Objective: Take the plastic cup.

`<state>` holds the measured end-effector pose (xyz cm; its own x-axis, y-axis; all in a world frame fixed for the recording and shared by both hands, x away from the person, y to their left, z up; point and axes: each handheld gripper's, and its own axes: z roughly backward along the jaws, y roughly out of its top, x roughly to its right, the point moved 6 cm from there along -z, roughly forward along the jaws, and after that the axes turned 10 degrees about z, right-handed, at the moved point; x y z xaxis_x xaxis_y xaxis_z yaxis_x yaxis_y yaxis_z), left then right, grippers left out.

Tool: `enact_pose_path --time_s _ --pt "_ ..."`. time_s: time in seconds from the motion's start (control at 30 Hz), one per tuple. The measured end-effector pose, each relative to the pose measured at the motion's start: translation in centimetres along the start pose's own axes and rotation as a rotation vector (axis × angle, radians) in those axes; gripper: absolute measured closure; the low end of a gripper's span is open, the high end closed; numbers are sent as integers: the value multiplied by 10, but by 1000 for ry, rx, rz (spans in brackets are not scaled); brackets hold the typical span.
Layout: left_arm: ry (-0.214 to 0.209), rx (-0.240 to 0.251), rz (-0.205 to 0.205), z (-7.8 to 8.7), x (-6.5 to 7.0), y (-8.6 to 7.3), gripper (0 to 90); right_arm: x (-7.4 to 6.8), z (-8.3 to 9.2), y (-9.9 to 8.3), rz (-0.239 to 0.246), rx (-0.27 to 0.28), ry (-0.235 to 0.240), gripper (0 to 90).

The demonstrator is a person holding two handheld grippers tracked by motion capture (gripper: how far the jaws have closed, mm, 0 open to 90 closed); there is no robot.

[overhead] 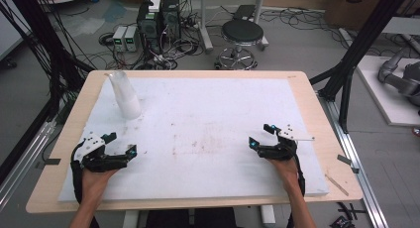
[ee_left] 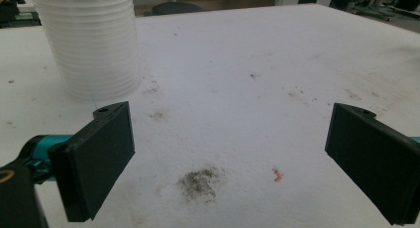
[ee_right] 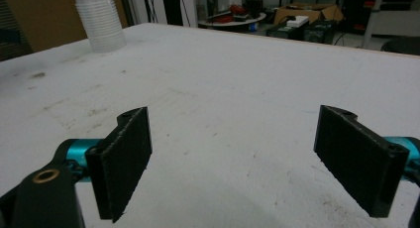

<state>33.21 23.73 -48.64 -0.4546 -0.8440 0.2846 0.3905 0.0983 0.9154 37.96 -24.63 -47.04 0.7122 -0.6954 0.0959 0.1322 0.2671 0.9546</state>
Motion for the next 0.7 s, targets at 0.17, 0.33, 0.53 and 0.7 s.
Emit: enact_pose_path --time_s 0.17,0.33,0.53,0.7 --pt "-1 3 0 0 0 0 49 0 -1 0 3 -9 4 147" --pt "-4 0 10 0 0 0 49 0 -1 0 2 -10 2 147" --pt "-10 -1 24 0 -2 0 49 -2 -2 0 26 -15 -6 147" --pt "-10 -5 25 0 -2 1 49 -3 -3 0 33 -27 -4 147"
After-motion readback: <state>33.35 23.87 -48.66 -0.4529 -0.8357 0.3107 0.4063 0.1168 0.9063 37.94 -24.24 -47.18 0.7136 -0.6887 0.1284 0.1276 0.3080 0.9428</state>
